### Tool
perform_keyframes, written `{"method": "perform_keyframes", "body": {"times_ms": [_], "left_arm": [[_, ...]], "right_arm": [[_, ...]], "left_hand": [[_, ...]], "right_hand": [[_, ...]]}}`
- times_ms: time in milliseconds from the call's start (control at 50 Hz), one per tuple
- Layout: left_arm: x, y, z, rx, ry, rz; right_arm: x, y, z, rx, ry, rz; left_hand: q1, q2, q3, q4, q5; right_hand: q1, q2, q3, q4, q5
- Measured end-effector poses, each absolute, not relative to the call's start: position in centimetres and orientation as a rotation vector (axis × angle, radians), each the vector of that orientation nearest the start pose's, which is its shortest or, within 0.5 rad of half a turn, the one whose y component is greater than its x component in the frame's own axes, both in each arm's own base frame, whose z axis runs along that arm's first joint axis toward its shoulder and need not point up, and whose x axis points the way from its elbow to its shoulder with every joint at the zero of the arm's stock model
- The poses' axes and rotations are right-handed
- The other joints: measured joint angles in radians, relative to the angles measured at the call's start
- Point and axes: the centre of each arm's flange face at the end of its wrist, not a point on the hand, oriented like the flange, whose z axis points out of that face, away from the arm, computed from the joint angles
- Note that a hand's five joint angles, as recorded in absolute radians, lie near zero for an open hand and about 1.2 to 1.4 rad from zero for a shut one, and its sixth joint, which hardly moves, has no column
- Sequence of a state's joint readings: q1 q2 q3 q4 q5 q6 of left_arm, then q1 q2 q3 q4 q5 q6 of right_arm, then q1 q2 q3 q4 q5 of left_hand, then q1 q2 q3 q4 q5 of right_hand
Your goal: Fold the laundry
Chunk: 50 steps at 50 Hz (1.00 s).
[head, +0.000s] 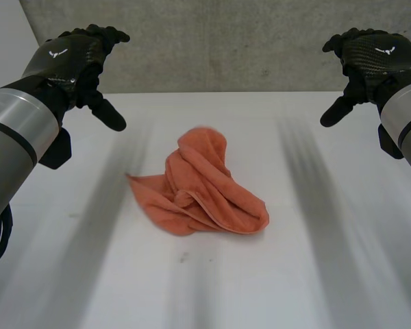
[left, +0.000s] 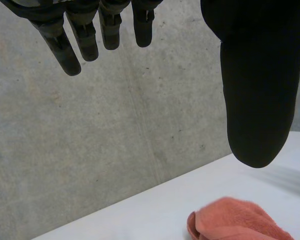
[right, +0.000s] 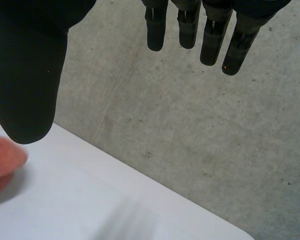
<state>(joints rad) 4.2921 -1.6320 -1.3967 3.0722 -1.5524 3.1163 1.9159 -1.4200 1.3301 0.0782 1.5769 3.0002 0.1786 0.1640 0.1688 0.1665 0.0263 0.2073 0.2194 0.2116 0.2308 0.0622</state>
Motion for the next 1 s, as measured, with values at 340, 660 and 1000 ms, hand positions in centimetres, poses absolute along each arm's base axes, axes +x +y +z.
{"method": "perform_keyframes", "body": {"times_ms": [340,660,1000], "left_arm": [[-26.0,-25.0,31.0,0.524,2.479,-2.362],[-29.8,-24.5,22.0,0.698,2.738,-2.061],[-33.9,-24.6,14.8,0.823,2.789,-2.052]], "right_arm": [[24.5,-27.6,31.8,-0.713,2.062,-2.14],[26.8,-26.1,24.3,-1.278,2.019,-1.842],[28.5,-26.3,15.7,-1.348,1.949,-1.61]], "left_hand": [[0.047,0.061,0.056,0.056,0.022],[0.139,0.152,0.145,0.149,0.115],[0.395,0.409,0.404,0.402,0.367]], "right_hand": [[0.0,0.0,0.0,0.0,0.0],[0.0,0.0,0.0,0.001,0.0],[0.005,0.031,0.039,0.016,0.023]]}}
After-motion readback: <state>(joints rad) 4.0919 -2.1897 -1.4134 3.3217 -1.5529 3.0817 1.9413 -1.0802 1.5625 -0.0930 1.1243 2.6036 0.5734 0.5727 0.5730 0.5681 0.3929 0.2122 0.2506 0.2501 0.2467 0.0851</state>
